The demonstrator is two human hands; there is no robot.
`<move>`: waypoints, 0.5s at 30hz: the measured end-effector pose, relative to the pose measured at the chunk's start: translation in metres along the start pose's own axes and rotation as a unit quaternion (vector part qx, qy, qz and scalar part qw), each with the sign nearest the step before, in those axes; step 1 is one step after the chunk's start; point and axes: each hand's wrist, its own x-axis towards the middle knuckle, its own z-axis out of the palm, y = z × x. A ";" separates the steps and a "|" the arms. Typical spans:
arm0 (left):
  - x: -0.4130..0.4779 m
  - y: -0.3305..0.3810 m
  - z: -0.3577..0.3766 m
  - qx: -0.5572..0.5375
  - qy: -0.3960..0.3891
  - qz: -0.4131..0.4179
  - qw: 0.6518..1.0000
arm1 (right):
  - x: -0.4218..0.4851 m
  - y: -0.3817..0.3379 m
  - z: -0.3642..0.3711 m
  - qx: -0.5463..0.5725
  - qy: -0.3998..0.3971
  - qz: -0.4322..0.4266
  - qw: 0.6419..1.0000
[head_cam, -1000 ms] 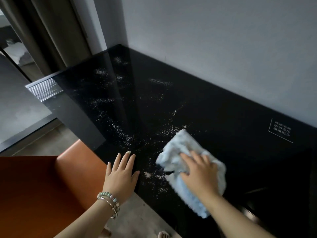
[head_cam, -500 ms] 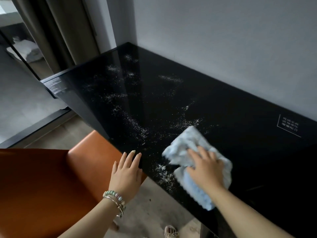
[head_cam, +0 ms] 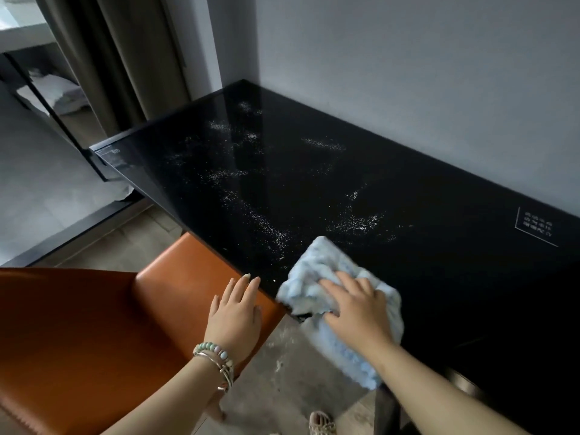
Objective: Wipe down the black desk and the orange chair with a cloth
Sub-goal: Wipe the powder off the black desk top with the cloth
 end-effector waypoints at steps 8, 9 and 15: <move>-0.004 -0.016 -0.006 -0.011 0.008 -0.008 1.000 | -0.009 -0.025 -0.003 0.000 0.013 0.114 0.993; -0.005 -0.016 -0.006 -0.013 0.008 -0.009 1.000 | -0.013 -0.040 0.001 0.008 0.013 0.078 0.997; -0.009 -0.023 -0.016 -0.055 0.017 0.001 0.998 | -0.018 -0.086 0.005 0.096 0.001 -0.045 0.994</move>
